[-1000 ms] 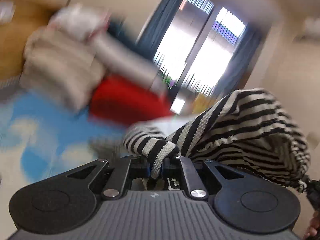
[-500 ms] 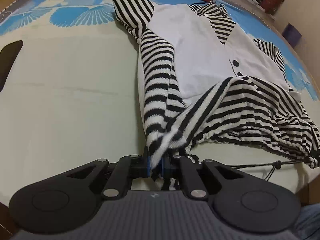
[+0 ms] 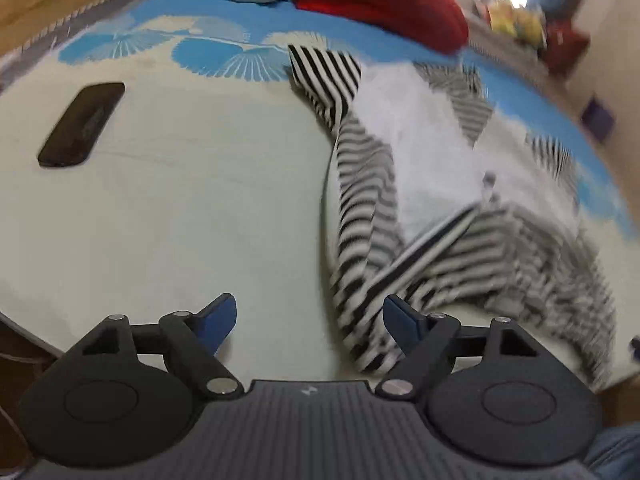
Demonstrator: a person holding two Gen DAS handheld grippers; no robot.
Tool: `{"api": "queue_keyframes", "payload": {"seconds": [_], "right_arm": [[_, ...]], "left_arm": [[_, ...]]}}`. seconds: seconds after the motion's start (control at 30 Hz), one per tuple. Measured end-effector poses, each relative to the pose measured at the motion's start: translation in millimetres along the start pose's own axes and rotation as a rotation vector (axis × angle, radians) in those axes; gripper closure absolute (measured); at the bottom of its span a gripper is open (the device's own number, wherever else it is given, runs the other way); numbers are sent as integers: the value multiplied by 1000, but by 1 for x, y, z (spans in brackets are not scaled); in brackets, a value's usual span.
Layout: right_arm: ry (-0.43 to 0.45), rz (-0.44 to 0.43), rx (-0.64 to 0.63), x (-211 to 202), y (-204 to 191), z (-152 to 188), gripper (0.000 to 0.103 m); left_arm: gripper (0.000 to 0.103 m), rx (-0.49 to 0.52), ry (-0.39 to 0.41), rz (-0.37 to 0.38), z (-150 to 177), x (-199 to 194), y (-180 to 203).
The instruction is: Fold small clothes
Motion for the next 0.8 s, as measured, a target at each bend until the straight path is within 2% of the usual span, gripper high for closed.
{"api": "queue_keyframes", "payload": {"seconds": [0.07, 0.13, 0.23, 0.37, 0.47, 0.53, 0.6, 0.63, 0.67, 0.73, 0.8], "right_arm": [[54, -123, -26, -11, -20, -9, 47], [56, -263, -102, -10, -55, -14, 47], [19, -370, -244, 14, -114, -11, 48], [-45, -323, -454, 57, -167, 4, 49], [-28, -241, -551, 76, -173, 15, 49], [-74, -232, -586, 89, -171, 23, 49], [-34, -227, -661, 88, -172, 28, 59], [-6, -210, -724, 86, -174, 32, 76], [5, -209, -754, 84, -174, 33, 87], [-29, -246, -757, 78, -171, 33, 89], [-70, -295, -767, 70, -165, 34, 89]], "left_arm": [[19, -20, 16, 63, -13, 7, 12], [19, 33, 9, 109, -22, 23, 36], [19, 145, -55, 154, -25, 56, 76], [19, 255, -135, 119, -28, 100, 108], [18, 289, -204, 65, -32, 136, 112], [14, 309, -196, 20, -34, 146, 109], [18, 369, -210, 6, -33, 147, 113], [26, 397, -206, 3, -32, 144, 114], [30, 422, -208, 13, -29, 141, 113], [41, 435, -224, 60, -23, 129, 105], [41, 429, -237, 105, -16, 116, 92]]}}
Point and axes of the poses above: each gripper's, at about its wrist camera, not at the fingertips, and x roughly the way its jaws point, y to its right, z to its underside, the point moved 4 cm from there along x, roughly the way its jaws point, and after that the axes turned 5 degrees about z, right-handed, at the moved point
